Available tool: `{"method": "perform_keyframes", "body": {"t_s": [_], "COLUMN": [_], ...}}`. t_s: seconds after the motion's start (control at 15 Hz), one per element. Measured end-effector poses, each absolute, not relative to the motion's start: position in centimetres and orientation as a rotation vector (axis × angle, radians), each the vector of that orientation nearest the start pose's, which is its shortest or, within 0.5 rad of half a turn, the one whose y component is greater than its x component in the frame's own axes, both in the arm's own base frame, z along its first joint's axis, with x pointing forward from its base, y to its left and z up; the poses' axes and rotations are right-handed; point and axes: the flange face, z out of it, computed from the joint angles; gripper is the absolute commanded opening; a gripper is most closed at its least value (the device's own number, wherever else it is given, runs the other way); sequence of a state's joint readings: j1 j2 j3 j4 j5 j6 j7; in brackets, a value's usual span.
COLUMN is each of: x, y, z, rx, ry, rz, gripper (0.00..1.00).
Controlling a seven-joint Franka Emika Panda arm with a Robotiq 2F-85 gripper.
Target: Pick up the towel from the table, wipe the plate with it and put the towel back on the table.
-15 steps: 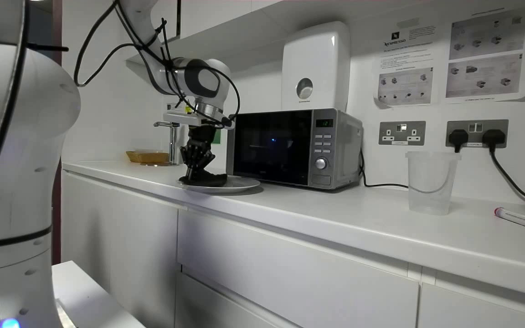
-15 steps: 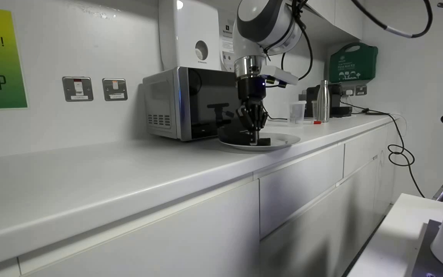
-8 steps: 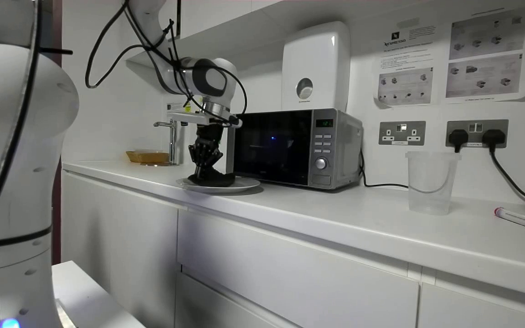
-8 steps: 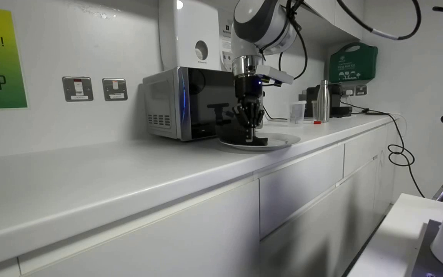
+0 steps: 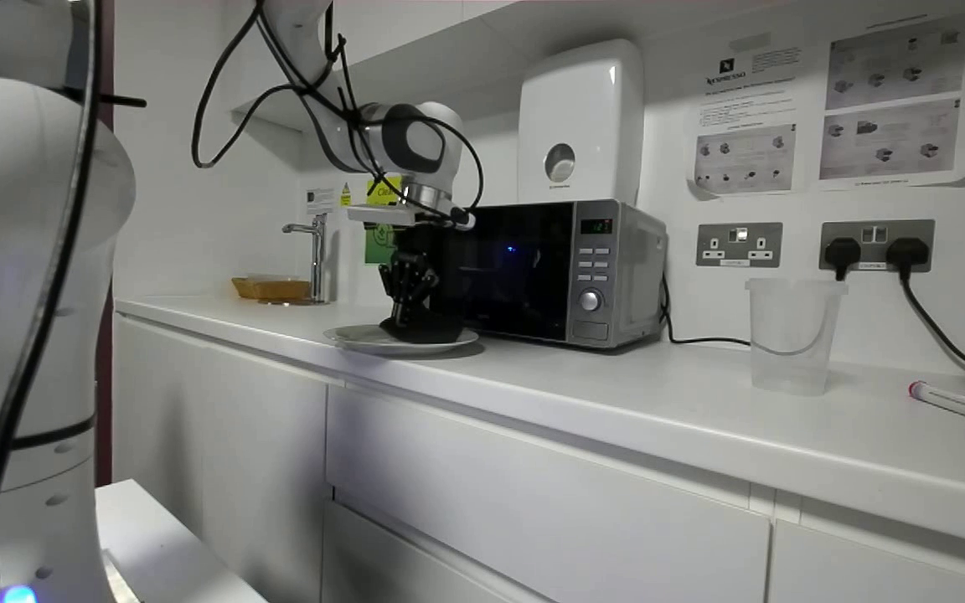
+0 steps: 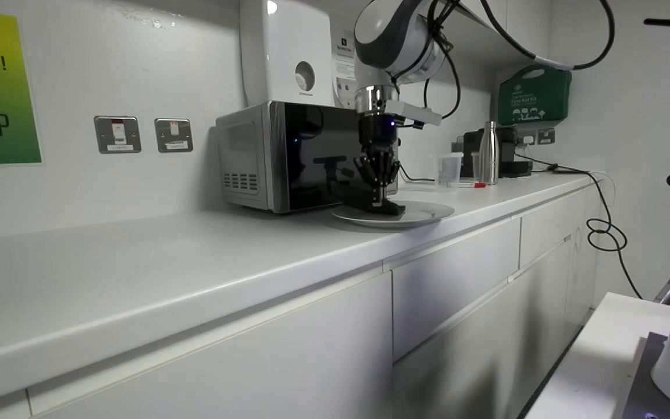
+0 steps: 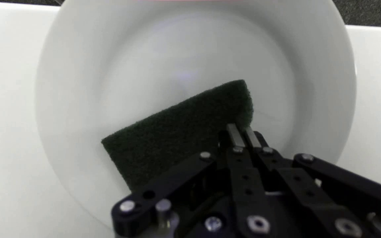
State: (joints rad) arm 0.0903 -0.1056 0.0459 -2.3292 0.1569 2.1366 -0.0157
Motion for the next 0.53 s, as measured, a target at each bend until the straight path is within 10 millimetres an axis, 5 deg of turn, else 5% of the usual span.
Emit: {"method": "perform_keyframes", "body": {"t_s": [0.53], "x": [48.1], "y": [3.4], "z": [37.4], "rx": [-3.038], "ry": [-0.004], "rz": [0.135], "gripper": [0.01]}}
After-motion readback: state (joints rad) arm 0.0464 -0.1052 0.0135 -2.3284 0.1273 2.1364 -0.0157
